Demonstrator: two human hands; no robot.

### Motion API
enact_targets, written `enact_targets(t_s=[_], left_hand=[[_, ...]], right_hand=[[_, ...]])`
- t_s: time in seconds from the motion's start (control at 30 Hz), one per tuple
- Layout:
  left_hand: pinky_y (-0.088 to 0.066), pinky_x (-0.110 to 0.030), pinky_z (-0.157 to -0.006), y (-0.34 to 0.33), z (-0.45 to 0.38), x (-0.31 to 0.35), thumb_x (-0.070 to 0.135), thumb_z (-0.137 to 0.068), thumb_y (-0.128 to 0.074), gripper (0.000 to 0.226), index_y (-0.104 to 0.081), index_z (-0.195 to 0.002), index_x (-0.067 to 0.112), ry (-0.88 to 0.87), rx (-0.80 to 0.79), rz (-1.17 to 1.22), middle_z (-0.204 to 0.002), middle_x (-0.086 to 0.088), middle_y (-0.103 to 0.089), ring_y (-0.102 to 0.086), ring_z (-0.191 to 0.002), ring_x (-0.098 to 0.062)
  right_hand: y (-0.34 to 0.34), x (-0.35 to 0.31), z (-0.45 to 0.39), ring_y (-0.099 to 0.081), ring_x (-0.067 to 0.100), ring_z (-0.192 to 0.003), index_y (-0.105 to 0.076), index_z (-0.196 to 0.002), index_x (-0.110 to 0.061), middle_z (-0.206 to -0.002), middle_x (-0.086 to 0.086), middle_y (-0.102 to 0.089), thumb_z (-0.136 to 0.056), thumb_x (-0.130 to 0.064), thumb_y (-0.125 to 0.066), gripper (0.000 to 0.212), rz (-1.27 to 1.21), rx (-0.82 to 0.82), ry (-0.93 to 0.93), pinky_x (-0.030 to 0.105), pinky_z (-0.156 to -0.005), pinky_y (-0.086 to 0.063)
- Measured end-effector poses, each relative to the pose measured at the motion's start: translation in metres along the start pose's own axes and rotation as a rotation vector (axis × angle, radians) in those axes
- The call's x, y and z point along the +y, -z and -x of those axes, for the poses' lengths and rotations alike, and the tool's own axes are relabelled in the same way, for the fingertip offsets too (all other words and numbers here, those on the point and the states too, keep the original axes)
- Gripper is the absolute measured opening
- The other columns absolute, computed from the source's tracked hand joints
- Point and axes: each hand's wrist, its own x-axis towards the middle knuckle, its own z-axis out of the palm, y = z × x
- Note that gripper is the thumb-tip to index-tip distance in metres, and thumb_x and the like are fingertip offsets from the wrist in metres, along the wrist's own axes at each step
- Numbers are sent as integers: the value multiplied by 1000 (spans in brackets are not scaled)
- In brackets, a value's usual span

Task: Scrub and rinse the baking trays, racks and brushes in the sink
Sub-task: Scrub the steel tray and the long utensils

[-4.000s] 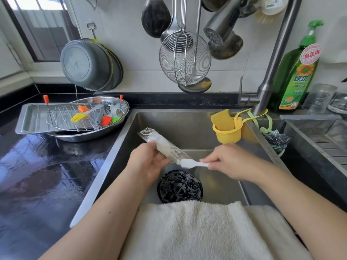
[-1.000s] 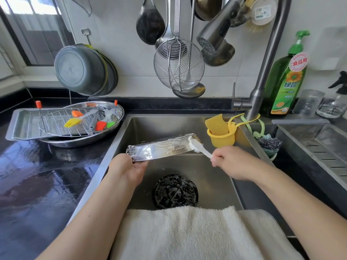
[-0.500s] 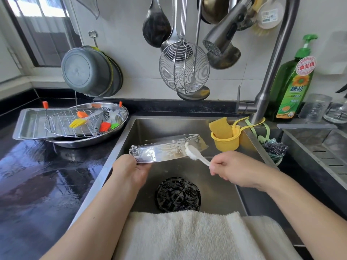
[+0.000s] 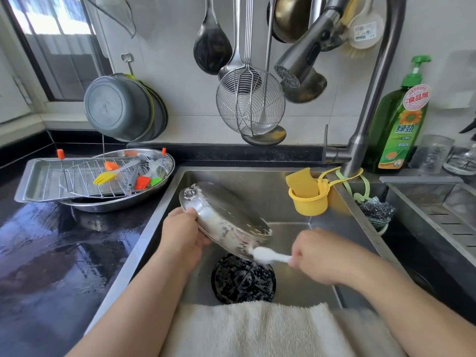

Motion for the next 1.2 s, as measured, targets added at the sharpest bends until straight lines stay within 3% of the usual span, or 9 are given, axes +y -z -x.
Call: enact_targets(t_s=[0.17, 0.23, 0.37, 0.5, 0.67, 0.8, 0.97, 1.07, 1.2], left_hand=[[-50, -33, -70, 6, -15, -5, 12, -108, -41, 35, -51, -75, 15, -118, 140, -147, -74, -7, -55, -55, -70, -23], [-41, -27, -59, 4, -12, -8, 14, -107, -43, 39, -48, -68, 18, -193, 145, -239, -67, -5, -47, -46, -63, -18], [-46, -35, -71, -2, -3, -10, 24, -106, -48, 44, -61, -67, 8, -273, 22, -368, -70, -8, -62, -54, -70, -20], [-47, -36, -70, -7, 3, -11, 31, -105, -52, 42, -65, -76, 3, -339, -28, -442, -70, -3, -66, -58, -71, -18], [-55, -44, -79, -6, 3, -10, 39, -101, -51, 44, -69, -89, 1, -279, -26, -440, -86, -22, -73, -65, -78, -26], [-54, -42, -81, -6, 2, -12, 33, -106, -50, 41, -72, -82, 8, -275, -35, -402, -82, -10, -77, -71, -82, -28], [-57, -49, -85, -8, 5, -12, 36, -104, -50, 42, -71, -83, 7, -263, -66, -397, -85, -16, -76, -67, -79, -27], [-56, -55, -93, -8, 5, -12, 37, -102, -50, 41, -71, -87, 6, -267, -54, -379, -93, -20, -76, -73, -90, -39], [-50, -40, -77, -7, 4, -8, 38, -100, -52, 43, -63, -75, 6, -295, -18, -353, -75, -9, -68, -61, -76, -25]], right_hand=[[6, 24, -12, -36, 7, -50, -65, -80, -16, -62, -5, -49, -105, -32, -50, 33, -453, 274, 132, 20, -46, -26], [-1, 18, -17, -41, 11, -56, -63, -84, -15, -64, -6, -49, -106, -32, -46, 33, -439, 333, 181, 27, -53, -32], [-9, -3, -12, -54, 25, -77, -54, -82, -23, -72, -4, -53, -106, -37, -40, 31, -331, 317, 286, 43, -71, -44], [-20, -31, -2, -55, 32, -83, -39, -79, -27, -81, -4, -52, -107, -45, -35, 33, -198, 328, 401, 46, -70, -45], [-6, -5, -32, -55, 36, -83, -50, -82, -22, -85, 7, -61, -105, -42, -41, 32, -299, 502, 91, 42, -66, -46], [-20, -27, -12, -57, 31, -79, -56, -82, -27, -79, 2, -60, -102, -41, -49, 26, -282, 372, 312, 40, -65, -45], [-8, -2, -39, -55, 36, -79, -50, -77, -22, -76, 4, -58, -103, -41, -47, 32, -337, 567, 115, 43, -65, -48], [-19, -22, -19, -55, 31, -76, -58, -81, -20, -73, 0, -56, -102, -41, -51, 30, -300, 418, 283, 41, -63, -43], [-12, -6, -36, -54, 34, -81, -52, -77, -20, -77, 4, -59, -102, -42, -48, 33, -314, 462, 102, 40, -67, -46]])
